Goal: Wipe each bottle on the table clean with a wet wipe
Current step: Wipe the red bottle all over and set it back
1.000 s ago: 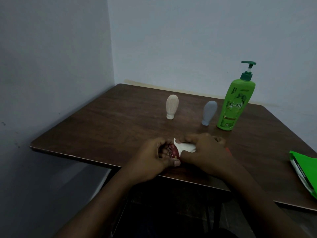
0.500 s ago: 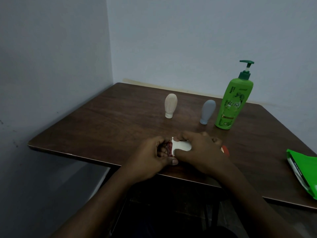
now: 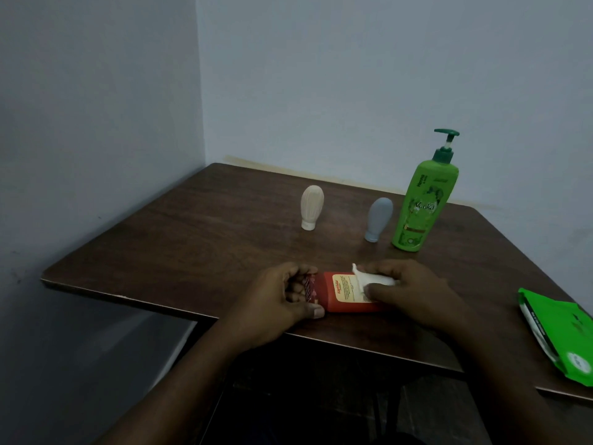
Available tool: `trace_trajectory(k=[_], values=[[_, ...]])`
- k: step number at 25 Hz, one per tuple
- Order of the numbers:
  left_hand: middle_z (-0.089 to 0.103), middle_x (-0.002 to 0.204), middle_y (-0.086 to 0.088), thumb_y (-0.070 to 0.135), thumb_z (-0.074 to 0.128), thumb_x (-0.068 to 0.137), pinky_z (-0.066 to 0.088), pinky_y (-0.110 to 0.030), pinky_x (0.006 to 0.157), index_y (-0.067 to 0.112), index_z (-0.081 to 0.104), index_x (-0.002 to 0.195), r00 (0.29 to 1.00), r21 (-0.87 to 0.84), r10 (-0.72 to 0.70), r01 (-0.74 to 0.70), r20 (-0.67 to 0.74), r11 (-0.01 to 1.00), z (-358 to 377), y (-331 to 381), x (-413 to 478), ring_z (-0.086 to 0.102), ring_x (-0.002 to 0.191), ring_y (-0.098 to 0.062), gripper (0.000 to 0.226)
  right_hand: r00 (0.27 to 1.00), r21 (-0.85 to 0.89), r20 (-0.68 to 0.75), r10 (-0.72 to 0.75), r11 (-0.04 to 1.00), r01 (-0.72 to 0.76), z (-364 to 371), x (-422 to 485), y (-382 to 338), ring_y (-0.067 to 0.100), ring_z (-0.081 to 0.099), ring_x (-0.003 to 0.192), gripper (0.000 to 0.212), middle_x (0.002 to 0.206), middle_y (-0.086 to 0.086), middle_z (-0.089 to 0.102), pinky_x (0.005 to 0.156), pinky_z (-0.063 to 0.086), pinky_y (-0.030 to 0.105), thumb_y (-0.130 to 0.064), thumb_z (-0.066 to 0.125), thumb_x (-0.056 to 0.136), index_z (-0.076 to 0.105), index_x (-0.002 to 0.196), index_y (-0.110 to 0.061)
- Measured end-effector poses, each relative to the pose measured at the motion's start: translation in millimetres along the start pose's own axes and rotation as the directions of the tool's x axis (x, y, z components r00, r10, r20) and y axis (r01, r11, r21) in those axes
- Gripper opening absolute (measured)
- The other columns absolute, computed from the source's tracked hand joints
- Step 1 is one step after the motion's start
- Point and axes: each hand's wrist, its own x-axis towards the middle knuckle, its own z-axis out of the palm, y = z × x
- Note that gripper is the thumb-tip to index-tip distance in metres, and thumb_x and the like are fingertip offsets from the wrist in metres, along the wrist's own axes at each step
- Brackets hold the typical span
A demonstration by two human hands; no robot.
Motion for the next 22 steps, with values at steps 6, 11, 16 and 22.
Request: trace_trajectory(k=[6, 11, 16, 22], values=[[0.078, 0.099, 0.001, -0.001, 0.092, 0.066, 0.064, -0.035, 0.082, 0.025, 0.072, 0.109, 0.998, -0.095, 0.053, -0.056, -0.04, 0.994, 2.9, 2.1, -5.3, 0.076, 0.089, -0.022, 0.054, 0.961, -0.318, -0.215, -0.172, 0.943, 0.097, 54.1, -17.0, -56.9, 0.011, 0.027, 0.142, 0.046, 0.15, -0.025, 0.041, 0.111, 0.003, 0.047, -0.052, 0.038, 0.098, 0.043, 0.142, -0.044], [0.075, 0.106, -0.005, 0.004, 0.097, 0.061, 0.065, -0.041, 0.084, 0.028, 0.07, 0.111, 0.998, -0.092, 0.022, -0.027, -0.06, 0.995, 2.6, -1.9, -5.1, 0.075, 0.094, -0.025, 0.061, 0.957, -0.371, -0.248, -0.149, 0.927, 0.048, 49.0, -18.5, -28.6, 0.014, 0.021, 0.145, 0.043, 0.152, -0.032, 0.032, 0.112, 0.002, 0.052, -0.052, 0.029, 0.102, 0.033, 0.144, -0.05], [0.073, 0.108, -0.003, 0.005, 0.097, 0.062, 0.064, -0.039, 0.085, 0.03, 0.069, 0.113, 0.998, -0.099, 0.015, -0.021, -0.056, 0.995, 3.7, 0.0, -5.2, 0.075, 0.096, -0.022, 0.063, 0.927, -0.354, -0.342, 0.151, 0.893, -0.276, 6.4, -23.1, 17.6, 0.016, 0.032, 0.141, 0.045, 0.142, -0.015, 0.053, 0.114, 0.008, 0.054, -0.058, 0.025, 0.1, 0.047, 0.138, -0.046], [0.076, 0.106, -0.012, -0.003, 0.095, 0.06, 0.065, -0.044, 0.084, 0.023, 0.071, 0.112, 0.997, -0.105, 0.035, -0.042, -0.069, 0.994, 5.0, -3.2, -2.3, 0.076, 0.094, -0.028, 0.063, 0.919, -0.353, -0.353, -0.174, 0.935, 0.041, 70.1, -27.2, -54.1, 0.016, 0.019, 0.146, 0.042, 0.149, -0.021, 0.044, 0.113, 0.002, 0.054, -0.04, 0.035, 0.1, 0.046, 0.14, -0.038]])
